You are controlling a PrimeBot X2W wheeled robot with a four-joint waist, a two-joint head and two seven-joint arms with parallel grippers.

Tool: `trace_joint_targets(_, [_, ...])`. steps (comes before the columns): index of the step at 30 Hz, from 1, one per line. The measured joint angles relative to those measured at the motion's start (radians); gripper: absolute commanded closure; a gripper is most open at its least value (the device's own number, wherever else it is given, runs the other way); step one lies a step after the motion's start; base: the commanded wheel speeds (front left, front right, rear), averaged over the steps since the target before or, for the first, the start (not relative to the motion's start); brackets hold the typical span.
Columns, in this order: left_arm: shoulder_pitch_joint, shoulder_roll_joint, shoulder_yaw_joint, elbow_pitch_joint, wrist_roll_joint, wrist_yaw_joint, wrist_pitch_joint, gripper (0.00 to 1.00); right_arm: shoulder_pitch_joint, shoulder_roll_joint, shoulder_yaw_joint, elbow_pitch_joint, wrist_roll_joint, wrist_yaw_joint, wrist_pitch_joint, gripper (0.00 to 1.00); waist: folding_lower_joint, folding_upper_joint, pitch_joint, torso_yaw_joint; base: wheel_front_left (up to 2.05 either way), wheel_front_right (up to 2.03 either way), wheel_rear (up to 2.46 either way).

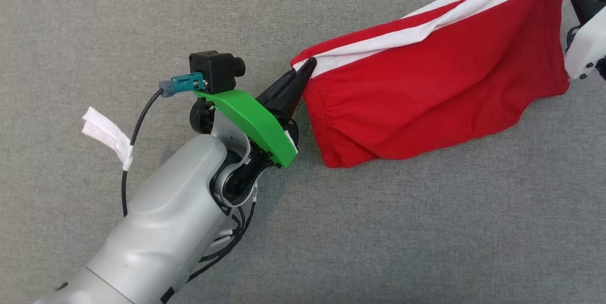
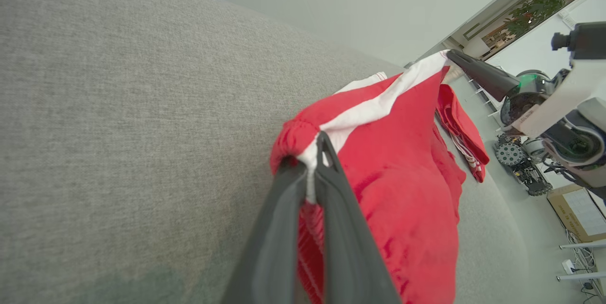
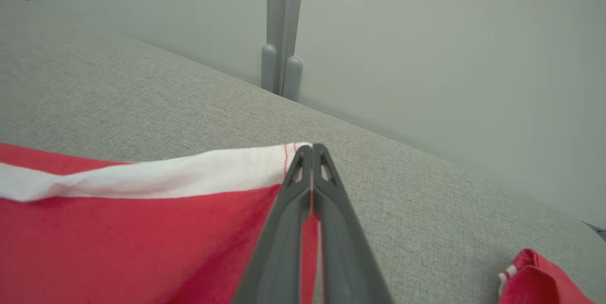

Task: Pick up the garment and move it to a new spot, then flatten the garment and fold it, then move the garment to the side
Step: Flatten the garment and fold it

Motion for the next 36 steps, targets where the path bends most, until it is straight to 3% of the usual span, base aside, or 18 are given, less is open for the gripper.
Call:
trace_joint_targets(1, [-0.001, -0.002, -0.002, 0.008, 0.000, 0.000, -0.007, 0.00, -0.007, 0.003, 0.013, 0.010, 0.008, 0.000, -0.019, 0.42, 0.0000, 0.0000, -0.001, -0.001, 0.00, 0.00, 0.00])
trace_joint_targets(2, [-0.001, -0.004, -0.003, 0.016, 0.000, 0.000, -0.016, 0.00, -0.010, 0.004, 0.024, 0.018, 0.016, 0.000, -0.032, 0.00, 0.0000, 0.0000, -0.002, -0.002, 0.00, 0.00, 0.00])
trace_joint_targets(5, [0.000, -0.003, -0.008, 0.033, 0.004, 0.000, -0.050, 0.00, -0.014, 0.007, 0.051, 0.051, 0.026, 0.000, -0.104, 0.00, 0.0000, 0.0000, -0.011, -0.007, 0.00, 0.00, 0.00])
trace_joint_targets(10, [0.023, 0.036, -0.030, 0.046, 0.099, 0.000, -0.144, 0.00, 0.010, 0.038, 0.083, 0.088, 0.025, 0.000, -0.215, 0.00, 0.0000, 0.0000, -0.044, -0.017, 0.00, 0.00, 0.00])
trace_joint_targets(15, [0.133, 0.076, 0.010, -0.013, 0.226, 0.090, -0.174, 0.00, 0.100, 0.084, 0.082, 0.099, 0.062, 0.000, -0.246, 0.00, 0.0000, 0.0000, -0.090, -0.036, 0.00, 0.00, 0.00])
trace_joint_targets(17, [0.209, 0.077, 0.084, -0.091, 0.288, 0.137, -0.177, 0.00, 0.142, 0.097, 0.068, 0.101, 0.081, 0.000, -0.249, 0.00, 0.0000, 0.0000, -0.112, -0.044, 0.00, 0.00, 0.00])
trace_joint_targets(20, [0.418, 0.042, 0.220, -0.238, 0.394, 0.211, -0.178, 0.00, 0.242, 0.126, 0.051, 0.098, 0.160, 0.000, -0.250, 0.00, 0.0000, 0.0000, -0.154, -0.054, 0.00, 0.00, 0.00])
trace_joint_targets(24, [0.549, 0.004, 0.297, -0.349, 0.536, 0.251, -0.178, 0.00, 0.281, 0.123, 0.025, 0.124, 0.187, 0.000, -0.239, 0.00, 0.0000, 0.0000, -0.181, -0.052, 0.00, 0.00, 0.00])
trace_joint_targets(25, [0.612, -0.029, 0.329, -0.397, 0.603, 0.261, -0.178, 0.00, 0.286, 0.120, 0.000, 0.160, 0.203, 0.000, -0.214, 0.00, 0.0000, 0.0000, -0.188, -0.041, 0.00, 0.00, 0.00])
trace_joint_targets(30, [0.699, -0.078, 0.378, -0.459, 0.752, 0.277, -0.178, 0.00, 0.261, 0.121, -0.046, 0.248, 0.230, 0.000, -0.130, 0.00, 0.0000, 0.0000, -0.192, 0.000, 0.00, 0.00, 0.00])
trace_joint_targets(36, [0.759, -0.119, 0.381, -0.486, 0.855, 0.244, -0.178, 0.00, 0.179, 0.104, -0.077, 0.388, 0.214, 0.000, -0.022, 0.00, 0.0000, 0.0001, -0.172, 0.080, 0.00, 0.00, 0.00])
